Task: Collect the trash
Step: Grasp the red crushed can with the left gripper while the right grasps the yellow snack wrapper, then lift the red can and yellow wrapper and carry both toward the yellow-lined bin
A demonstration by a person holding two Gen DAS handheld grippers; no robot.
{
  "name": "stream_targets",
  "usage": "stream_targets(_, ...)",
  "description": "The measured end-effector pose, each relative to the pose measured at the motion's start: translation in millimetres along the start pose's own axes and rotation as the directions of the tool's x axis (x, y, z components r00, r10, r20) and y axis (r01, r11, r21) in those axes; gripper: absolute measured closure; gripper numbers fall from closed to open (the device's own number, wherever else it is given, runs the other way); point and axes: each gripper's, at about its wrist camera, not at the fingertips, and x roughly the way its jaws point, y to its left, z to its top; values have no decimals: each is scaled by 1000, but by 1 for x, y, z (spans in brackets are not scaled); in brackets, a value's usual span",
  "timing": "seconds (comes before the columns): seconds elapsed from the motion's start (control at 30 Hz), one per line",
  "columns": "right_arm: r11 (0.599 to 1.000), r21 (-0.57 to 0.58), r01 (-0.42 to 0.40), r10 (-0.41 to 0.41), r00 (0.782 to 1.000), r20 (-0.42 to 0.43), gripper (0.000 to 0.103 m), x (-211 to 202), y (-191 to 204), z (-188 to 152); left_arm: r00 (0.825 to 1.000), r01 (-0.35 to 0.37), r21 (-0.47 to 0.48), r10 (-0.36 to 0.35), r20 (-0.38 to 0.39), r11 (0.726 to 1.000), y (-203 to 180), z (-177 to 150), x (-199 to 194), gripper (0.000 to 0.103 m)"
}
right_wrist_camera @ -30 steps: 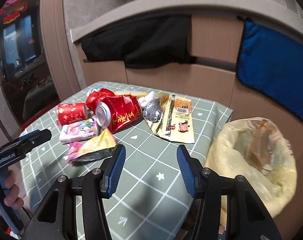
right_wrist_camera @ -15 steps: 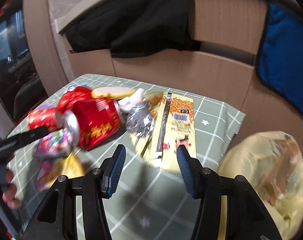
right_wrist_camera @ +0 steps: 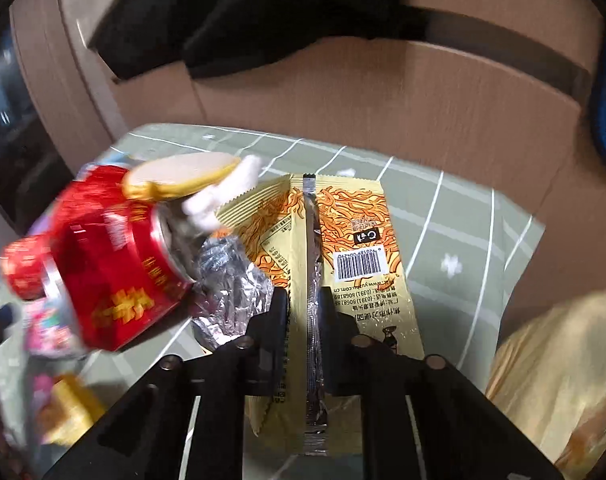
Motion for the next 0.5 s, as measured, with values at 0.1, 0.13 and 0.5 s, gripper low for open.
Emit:
stream_targets(0.1, 1000, -1, -14, 14, 1000, 6, 91, -18, -4, -20, 1000, 1, -6, -1, 6, 1000, -18, 9, 17, 39)
stream_targets(0.13, 1000, -6, -11, 11, 1000, 11, 91, -24, -3, -25, 1000, -14, -10, 14, 10, 1000, -24, 12, 24, 39)
stream_targets(0.5, 999, -53, -9, 12, 999, 44, 88, -35, 2, -56, 984, -171, -10, 171, -43, 985, -37, 12, 82, 39)
